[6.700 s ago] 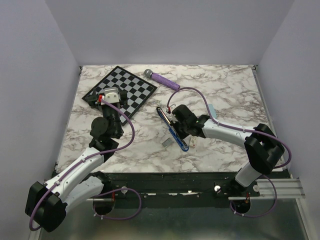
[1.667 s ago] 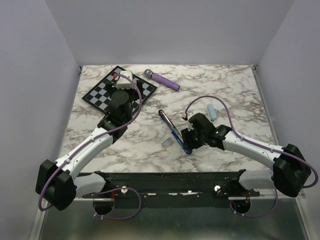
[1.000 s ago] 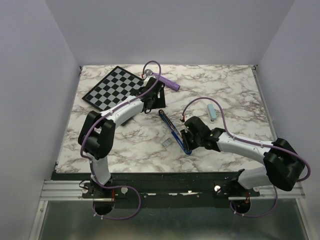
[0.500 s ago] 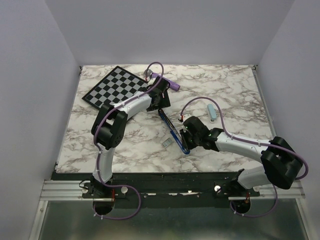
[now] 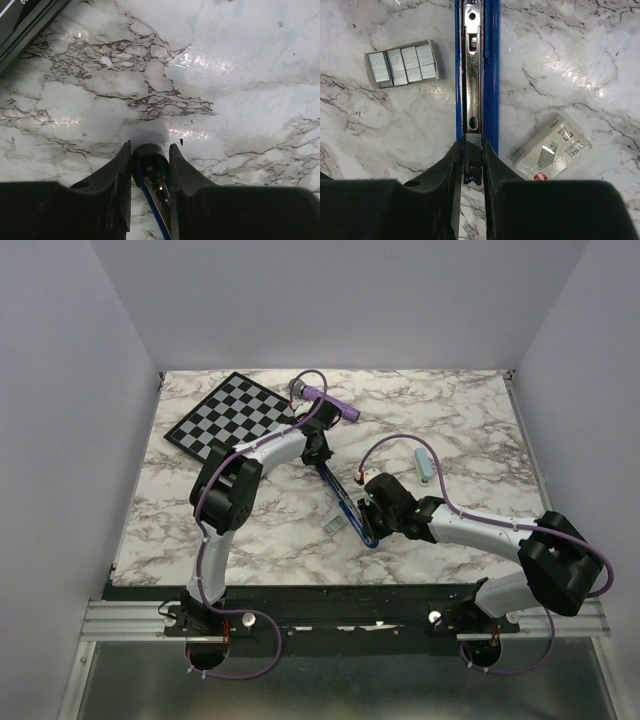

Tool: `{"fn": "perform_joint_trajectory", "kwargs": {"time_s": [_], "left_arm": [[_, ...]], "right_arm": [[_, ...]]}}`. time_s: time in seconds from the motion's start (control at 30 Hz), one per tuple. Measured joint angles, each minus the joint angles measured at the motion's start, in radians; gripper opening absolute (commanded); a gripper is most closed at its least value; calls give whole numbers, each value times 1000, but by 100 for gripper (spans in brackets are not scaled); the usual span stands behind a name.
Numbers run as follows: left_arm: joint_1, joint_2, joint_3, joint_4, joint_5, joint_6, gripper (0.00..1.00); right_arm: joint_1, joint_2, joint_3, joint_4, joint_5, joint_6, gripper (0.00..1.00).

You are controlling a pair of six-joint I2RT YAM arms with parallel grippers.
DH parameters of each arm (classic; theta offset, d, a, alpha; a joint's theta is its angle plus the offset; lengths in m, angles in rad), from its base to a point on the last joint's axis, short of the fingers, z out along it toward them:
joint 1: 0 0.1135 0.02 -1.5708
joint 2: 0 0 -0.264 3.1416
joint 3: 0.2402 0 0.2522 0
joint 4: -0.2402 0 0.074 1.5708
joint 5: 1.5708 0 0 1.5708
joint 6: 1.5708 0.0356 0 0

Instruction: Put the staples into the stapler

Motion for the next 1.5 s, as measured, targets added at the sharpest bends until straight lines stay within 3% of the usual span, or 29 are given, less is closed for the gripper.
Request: {"fn": "perform_joint_trajectory", "kwargs": {"time_s": [0.4,0.93,1.5], "left_arm": [[-10,-185,-194,89,-103,-50,20],[-201,-356,-286,140,-461,-80,16],[-377,-526,-407,280,-520,-289,13]], "right_arm": [[9,44,29,8,2,-7,20],[11,51,35,8,2,-15,20],[11,62,25,66,3,18,20]]}}
